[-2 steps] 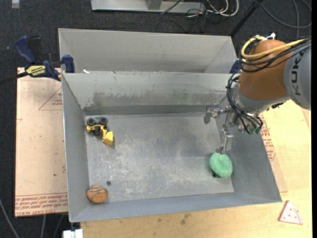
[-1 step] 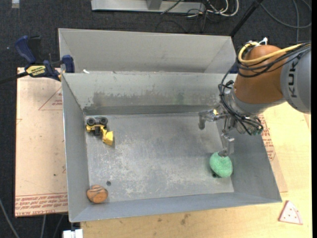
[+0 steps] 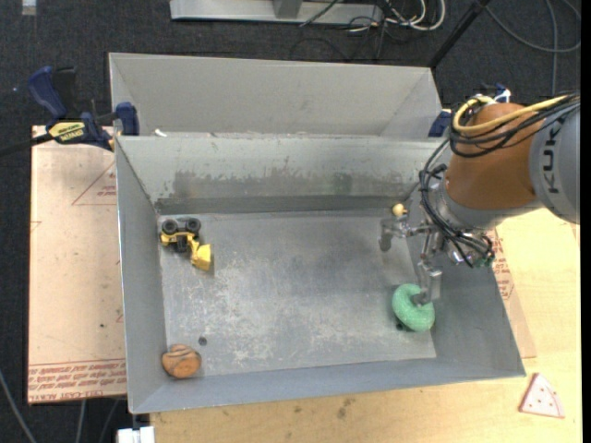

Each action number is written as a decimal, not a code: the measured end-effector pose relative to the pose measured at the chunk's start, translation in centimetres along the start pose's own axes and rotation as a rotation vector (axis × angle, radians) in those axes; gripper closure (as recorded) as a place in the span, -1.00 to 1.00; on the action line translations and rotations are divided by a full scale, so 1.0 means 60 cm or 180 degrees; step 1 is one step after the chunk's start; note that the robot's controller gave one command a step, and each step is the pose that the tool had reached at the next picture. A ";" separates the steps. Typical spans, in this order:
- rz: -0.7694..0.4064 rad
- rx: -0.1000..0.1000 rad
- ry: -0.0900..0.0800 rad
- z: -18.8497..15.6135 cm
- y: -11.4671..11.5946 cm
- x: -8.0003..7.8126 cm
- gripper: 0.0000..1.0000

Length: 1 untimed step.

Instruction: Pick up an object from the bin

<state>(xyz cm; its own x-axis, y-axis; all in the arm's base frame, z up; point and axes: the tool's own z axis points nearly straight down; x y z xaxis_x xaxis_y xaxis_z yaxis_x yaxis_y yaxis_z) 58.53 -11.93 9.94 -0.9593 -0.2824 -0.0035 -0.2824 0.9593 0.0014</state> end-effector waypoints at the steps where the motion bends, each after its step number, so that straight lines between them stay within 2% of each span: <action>1: 0.0388 0.0007 0.0001 0.029 0.009 0.043 -1.00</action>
Offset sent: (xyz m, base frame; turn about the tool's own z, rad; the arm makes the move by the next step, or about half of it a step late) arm -0.0457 -0.0278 -0.0294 -0.0599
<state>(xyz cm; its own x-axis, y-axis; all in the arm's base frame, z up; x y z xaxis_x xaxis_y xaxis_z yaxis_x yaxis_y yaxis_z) 55.91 -12.16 8.21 -0.9865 -0.1637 -0.0032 -0.1637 0.9865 -0.0003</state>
